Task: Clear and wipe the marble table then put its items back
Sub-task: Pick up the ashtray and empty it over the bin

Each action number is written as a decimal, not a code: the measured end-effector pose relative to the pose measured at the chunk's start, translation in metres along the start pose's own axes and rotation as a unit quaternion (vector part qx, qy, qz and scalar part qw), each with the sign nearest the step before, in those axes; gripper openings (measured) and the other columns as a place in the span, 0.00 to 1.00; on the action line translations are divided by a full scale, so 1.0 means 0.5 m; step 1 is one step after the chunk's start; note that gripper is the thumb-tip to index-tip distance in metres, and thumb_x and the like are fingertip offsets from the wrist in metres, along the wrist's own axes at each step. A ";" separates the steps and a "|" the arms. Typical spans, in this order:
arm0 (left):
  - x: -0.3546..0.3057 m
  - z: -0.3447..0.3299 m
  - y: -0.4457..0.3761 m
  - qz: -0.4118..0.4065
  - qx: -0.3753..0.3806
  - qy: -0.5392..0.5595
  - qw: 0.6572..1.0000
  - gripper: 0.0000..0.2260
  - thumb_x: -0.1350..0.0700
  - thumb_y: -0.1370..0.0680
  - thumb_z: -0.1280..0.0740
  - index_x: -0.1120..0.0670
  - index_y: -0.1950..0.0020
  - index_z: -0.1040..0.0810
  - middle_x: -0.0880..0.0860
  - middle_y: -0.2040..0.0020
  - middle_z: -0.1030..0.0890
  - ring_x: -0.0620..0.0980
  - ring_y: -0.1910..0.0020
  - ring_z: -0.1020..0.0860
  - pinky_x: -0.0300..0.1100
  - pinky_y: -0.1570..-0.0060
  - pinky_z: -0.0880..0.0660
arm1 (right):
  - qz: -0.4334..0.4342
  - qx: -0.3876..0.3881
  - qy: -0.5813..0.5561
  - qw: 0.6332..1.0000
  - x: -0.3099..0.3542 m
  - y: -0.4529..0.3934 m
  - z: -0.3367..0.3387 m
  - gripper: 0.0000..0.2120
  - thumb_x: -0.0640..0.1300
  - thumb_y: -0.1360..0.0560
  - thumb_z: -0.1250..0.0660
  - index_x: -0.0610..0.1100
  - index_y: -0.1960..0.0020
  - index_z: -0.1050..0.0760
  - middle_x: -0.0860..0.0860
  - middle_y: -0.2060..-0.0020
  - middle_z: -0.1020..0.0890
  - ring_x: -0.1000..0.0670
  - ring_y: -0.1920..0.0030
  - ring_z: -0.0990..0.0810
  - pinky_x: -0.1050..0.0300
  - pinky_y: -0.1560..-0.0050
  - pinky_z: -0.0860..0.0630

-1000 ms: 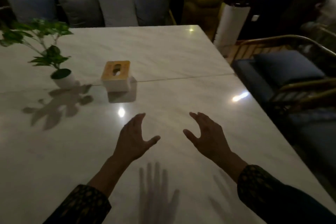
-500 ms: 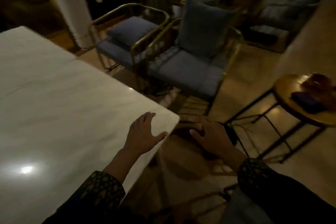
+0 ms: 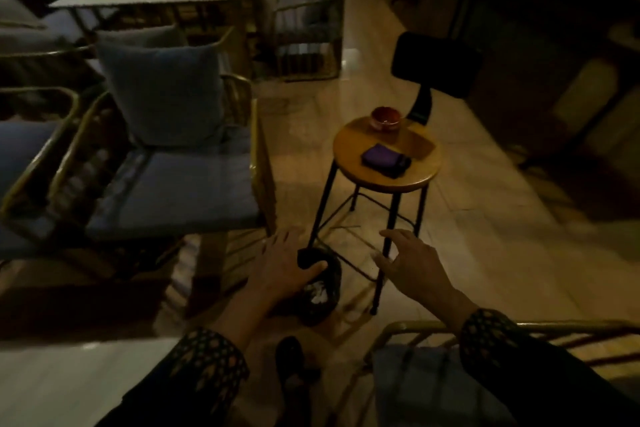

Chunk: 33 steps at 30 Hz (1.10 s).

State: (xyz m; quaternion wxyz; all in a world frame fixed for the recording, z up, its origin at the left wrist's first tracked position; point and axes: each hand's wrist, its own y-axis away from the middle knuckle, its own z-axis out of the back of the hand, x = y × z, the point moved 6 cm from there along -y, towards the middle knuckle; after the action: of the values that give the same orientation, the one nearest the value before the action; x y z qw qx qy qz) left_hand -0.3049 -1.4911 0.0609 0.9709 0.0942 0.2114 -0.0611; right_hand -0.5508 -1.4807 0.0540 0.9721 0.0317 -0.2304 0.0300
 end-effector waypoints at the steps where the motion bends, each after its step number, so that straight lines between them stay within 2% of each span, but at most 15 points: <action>1: -0.014 -0.003 -0.039 -0.013 0.011 -0.004 1.000 0.38 0.33 0.27 0.36 0.50 0.23 0.43 0.51 0.23 0.39 0.54 0.25 0.39 0.53 0.27 0.40 | -0.014 -0.008 0.004 1.000 -0.017 -0.021 0.010 0.23 0.61 0.24 0.38 0.53 0.32 0.31 0.53 0.35 0.27 0.50 0.46 0.21 0.50 0.44 0.26; 7: -0.048 -0.021 -0.285 -0.062 0.073 -0.033 0.995 0.38 0.31 0.27 0.39 0.49 0.23 0.44 0.52 0.24 0.39 0.55 0.27 0.37 0.54 0.29 0.38 | -0.089 -0.041 0.023 0.995 -0.089 -0.207 0.059 0.25 0.62 0.24 0.38 0.53 0.30 0.32 0.52 0.33 0.27 0.50 0.37 0.26 0.46 0.41 0.26; 12: -0.068 -0.014 -0.462 -0.110 0.091 -0.024 0.990 0.34 0.36 0.24 0.37 0.50 0.24 0.42 0.52 0.25 0.36 0.53 0.28 0.35 0.50 0.32 0.38 | -0.125 -0.074 -0.004 0.989 -0.110 -0.359 0.096 0.28 0.58 0.24 0.35 0.51 0.27 0.36 0.48 0.33 0.28 0.46 0.39 0.25 0.49 0.45 0.27; 17: -0.085 -0.016 -0.626 -0.115 0.104 -0.014 0.988 0.33 0.38 0.24 0.37 0.50 0.24 0.43 0.54 0.25 0.36 0.56 0.28 0.36 0.58 0.29 0.42 | -0.129 -0.063 -0.014 0.990 -0.143 -0.498 0.111 0.33 0.58 0.25 0.33 0.48 0.26 0.40 0.46 0.33 0.30 0.45 0.38 0.26 0.50 0.45 0.26; 19: -0.090 -0.024 -0.692 -0.112 0.101 -0.025 0.988 0.33 0.38 0.23 0.39 0.52 0.23 0.45 0.54 0.23 0.40 0.57 0.26 0.40 0.58 0.27 0.46 | -0.135 -0.066 -0.017 0.988 -0.168 -0.567 0.118 0.36 0.60 0.26 0.34 0.48 0.24 0.42 0.46 0.31 0.31 0.45 0.36 0.28 0.47 0.41 0.26; 23: -0.097 -0.058 -0.820 -0.106 0.091 -0.044 0.989 0.33 0.40 0.20 0.43 0.53 0.21 0.52 0.54 0.20 0.51 0.55 0.22 0.51 0.57 0.25 0.55 | -0.123 -0.064 -0.032 0.990 -0.217 -0.722 0.116 0.41 0.60 0.27 0.32 0.47 0.23 0.47 0.45 0.26 0.37 0.44 0.28 0.35 0.46 0.31 0.33; 27: -0.090 -0.128 -0.899 -0.099 0.114 -0.064 0.986 0.33 0.38 0.19 0.51 0.52 0.21 0.58 0.53 0.20 0.60 0.53 0.22 0.60 0.53 0.26 0.62 | -0.145 -0.038 -0.056 0.987 -0.262 -0.864 0.100 0.50 0.64 0.31 0.29 0.49 0.22 0.53 0.43 0.26 0.40 0.41 0.28 0.35 0.43 0.32 0.32; 30: -0.080 -0.175 -0.914 -0.085 0.114 -0.079 0.987 0.35 0.33 0.23 0.60 0.51 0.22 0.64 0.51 0.23 0.68 0.51 0.24 0.68 0.51 0.27 0.66 | -0.166 -0.026 -0.063 0.984 -0.292 -0.941 0.082 0.57 0.68 0.36 0.27 0.51 0.22 0.58 0.43 0.24 0.43 0.39 0.27 0.39 0.39 0.31 0.34; 33: -0.074 -0.186 -0.916 -0.076 0.105 -0.073 0.989 0.35 0.32 0.24 0.59 0.48 0.22 0.64 0.47 0.24 0.70 0.48 0.25 0.71 0.50 0.27 0.65 | -0.178 0.012 -0.077 0.981 -0.314 -0.990 0.051 0.62 0.69 0.39 0.26 0.54 0.23 0.66 0.46 0.22 0.48 0.41 0.25 0.43 0.39 0.29 0.37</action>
State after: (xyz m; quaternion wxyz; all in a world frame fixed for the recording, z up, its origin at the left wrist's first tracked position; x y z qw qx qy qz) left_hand -0.4481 -1.9153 -0.0782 0.9609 0.1748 0.1386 -0.1638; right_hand -0.6665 -1.9825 -0.0174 0.9409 0.0863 -0.2946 -0.1432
